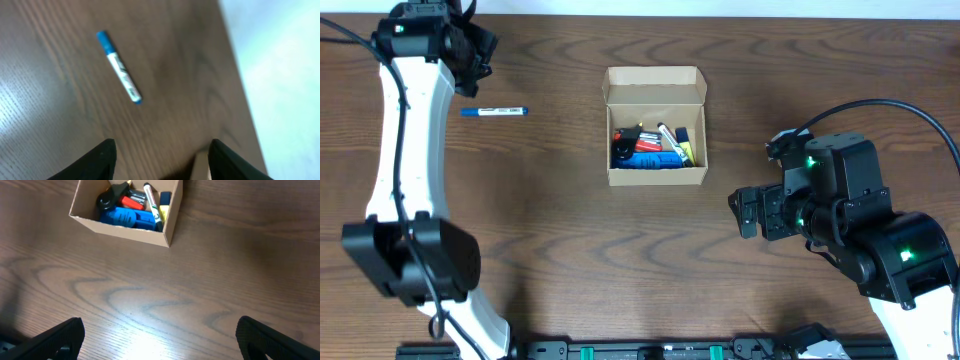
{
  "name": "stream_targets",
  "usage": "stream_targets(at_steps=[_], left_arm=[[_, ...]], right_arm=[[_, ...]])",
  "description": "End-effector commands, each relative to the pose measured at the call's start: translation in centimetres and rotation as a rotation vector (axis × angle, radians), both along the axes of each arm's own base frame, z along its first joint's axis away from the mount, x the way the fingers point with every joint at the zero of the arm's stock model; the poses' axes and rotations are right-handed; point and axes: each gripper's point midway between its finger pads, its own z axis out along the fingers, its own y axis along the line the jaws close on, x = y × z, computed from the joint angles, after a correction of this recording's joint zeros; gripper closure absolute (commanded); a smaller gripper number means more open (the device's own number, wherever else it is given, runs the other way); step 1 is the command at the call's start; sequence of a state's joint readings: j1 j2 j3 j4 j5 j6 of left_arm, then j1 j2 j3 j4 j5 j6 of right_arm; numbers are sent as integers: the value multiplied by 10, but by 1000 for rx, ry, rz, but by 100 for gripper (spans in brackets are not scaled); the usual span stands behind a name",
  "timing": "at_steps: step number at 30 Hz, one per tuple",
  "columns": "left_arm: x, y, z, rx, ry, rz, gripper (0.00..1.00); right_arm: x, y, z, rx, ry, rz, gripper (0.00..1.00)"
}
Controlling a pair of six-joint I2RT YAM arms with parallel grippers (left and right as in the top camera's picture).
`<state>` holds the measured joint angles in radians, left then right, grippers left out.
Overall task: Pack container
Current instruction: 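Move the left gripper to the blue-capped white marker, then lower the left gripper and grasp the blue-capped marker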
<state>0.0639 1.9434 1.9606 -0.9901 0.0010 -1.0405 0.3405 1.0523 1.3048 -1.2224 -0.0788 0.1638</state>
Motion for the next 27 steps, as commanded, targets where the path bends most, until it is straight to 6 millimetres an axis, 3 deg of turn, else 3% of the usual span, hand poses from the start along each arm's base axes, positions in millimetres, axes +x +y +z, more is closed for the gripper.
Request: stream_targets(at_steps=[1,10,16,17,22,27], left_arm=[[2,9,-48,-55,112,78,41],[4,11,-137,-113,295,124,28],[6,7,-172,-172,345,155,19],[6,7,-176,-176,350,169,13],[5,14,-181,-190,355,226,14],[15,26,-169,-192,309,244,13]], right_arm=[[0,-1,-1,-7,1,4,1],[0,-1,-1,-7,1,4,1],[0,-1,-1,-7,1,4,1],[0,-1,-1,-7,1,4,1],[0,-1,-1,-7,1,4,1],[0,-1,-1,-7,1,4,1]])
